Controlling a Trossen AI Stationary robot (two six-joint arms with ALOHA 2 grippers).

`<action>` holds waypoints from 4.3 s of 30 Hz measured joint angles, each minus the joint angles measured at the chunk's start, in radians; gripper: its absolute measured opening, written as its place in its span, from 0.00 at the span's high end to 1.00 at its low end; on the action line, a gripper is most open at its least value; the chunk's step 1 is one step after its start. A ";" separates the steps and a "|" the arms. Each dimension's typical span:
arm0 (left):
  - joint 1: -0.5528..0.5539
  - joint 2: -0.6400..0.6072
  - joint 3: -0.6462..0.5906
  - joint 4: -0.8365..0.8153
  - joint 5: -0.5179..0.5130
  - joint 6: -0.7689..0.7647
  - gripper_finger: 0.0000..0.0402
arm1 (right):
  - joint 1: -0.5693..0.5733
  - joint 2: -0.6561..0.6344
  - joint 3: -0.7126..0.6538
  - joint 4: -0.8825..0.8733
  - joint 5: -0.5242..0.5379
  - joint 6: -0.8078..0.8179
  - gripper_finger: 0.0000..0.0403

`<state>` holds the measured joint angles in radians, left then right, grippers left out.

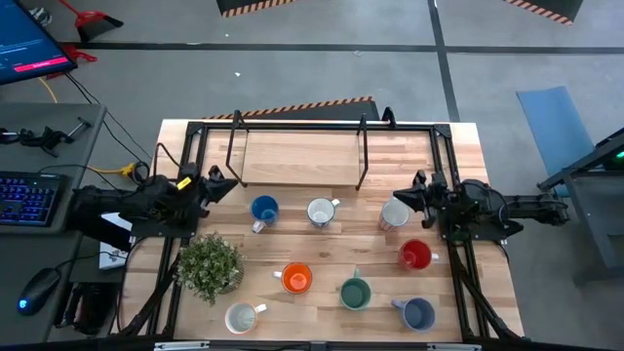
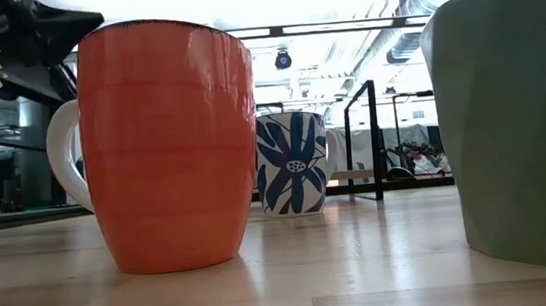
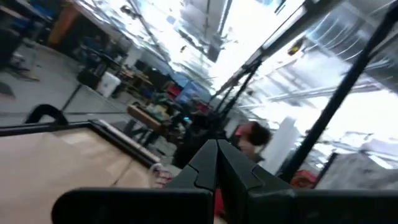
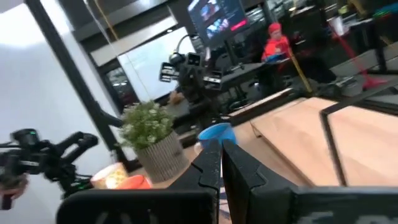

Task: Place coffee mugs
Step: Put the blue mug on the shelf

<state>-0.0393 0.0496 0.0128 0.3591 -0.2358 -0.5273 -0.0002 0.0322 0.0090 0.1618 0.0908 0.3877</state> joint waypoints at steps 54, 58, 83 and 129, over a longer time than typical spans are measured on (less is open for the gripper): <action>-0.001 0.057 0.077 -0.099 -0.099 0.211 0.99 | 0.000 0.463 0.511 -0.273 0.324 -0.131 1.00; 0.002 0.153 0.219 -0.368 -0.095 0.258 0.99 | 0.000 0.464 0.584 -0.477 0.407 -0.084 1.00; 0.116 0.948 0.834 -0.914 0.095 0.425 0.76 | 0.000 0.386 0.646 -1.036 0.492 0.268 1.00; 0.125 1.416 0.857 -1.024 0.096 0.557 0.56 | 0.000 0.386 0.646 -1.130 0.451 0.267 1.00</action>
<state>0.0856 1.4652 0.8696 -0.6645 -0.1394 0.0298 0.0002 0.4183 0.6548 -0.9684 0.5419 0.6543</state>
